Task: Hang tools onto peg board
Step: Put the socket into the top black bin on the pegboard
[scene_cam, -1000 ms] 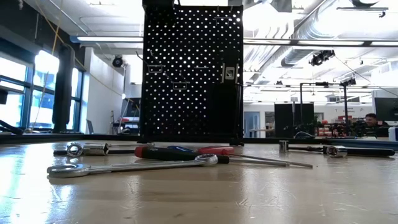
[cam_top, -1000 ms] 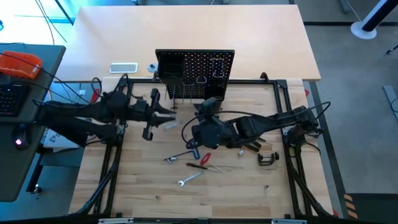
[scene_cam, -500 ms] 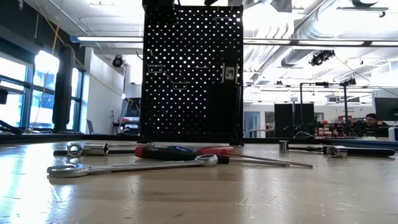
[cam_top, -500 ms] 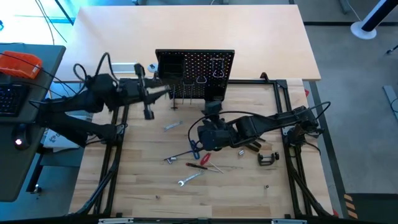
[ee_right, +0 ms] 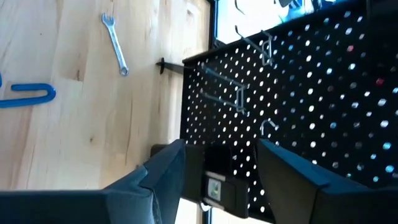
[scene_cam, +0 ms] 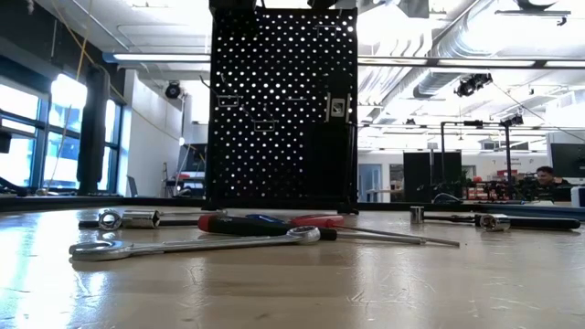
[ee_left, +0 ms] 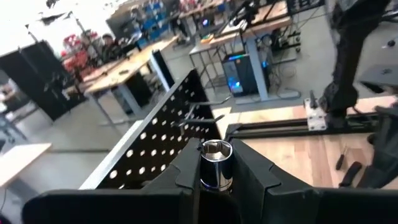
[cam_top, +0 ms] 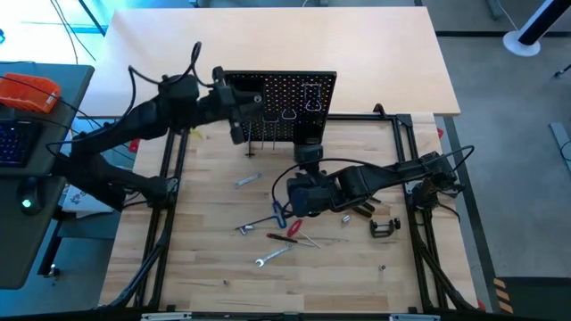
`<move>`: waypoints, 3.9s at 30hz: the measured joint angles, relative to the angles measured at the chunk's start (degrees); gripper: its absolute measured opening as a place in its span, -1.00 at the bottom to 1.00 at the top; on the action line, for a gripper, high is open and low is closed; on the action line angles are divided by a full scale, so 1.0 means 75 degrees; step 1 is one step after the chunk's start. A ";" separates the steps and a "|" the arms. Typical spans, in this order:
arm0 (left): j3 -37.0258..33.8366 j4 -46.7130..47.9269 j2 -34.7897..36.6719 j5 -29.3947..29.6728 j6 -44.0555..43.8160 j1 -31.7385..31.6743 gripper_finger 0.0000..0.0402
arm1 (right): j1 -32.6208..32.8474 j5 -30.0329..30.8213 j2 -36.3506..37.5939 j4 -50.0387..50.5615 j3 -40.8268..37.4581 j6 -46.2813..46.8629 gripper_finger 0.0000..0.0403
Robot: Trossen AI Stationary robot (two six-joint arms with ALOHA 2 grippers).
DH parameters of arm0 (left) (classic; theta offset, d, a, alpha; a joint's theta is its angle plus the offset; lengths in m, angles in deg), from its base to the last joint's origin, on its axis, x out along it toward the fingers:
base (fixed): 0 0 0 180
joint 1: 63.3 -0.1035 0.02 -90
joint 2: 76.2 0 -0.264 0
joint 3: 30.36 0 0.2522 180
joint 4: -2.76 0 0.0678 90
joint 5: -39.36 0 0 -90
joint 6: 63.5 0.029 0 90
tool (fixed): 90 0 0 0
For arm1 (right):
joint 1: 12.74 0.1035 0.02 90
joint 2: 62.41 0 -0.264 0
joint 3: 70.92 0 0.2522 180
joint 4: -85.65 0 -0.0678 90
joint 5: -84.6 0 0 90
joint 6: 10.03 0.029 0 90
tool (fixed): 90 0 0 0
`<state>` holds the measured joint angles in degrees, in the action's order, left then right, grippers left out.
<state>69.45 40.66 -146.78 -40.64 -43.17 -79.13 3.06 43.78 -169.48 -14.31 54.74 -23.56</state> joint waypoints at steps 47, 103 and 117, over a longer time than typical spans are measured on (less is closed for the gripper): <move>0.0357 0.0596 0.0541 -0.0438 -0.0239 -0.0021 -0.22 | -0.0006 0.0073 0.0000 0.0429 0.0000 0.0202 -0.04; -0.6757 -0.0324 0.0459 -0.1445 -0.3043 0.4643 -0.22 | 0.0093 -0.1680 0.1090 0.2136 0.0000 0.1604 -0.04; -0.7118 -0.2022 -0.1777 -0.1207 -0.2070 0.4734 -0.22 | 0.0093 -0.1676 0.1090 0.2101 0.0000 0.1671 -0.04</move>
<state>16.07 25.49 -160.11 -49.69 -58.69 -43.62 3.75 31.21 -161.30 1.45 54.74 -11.02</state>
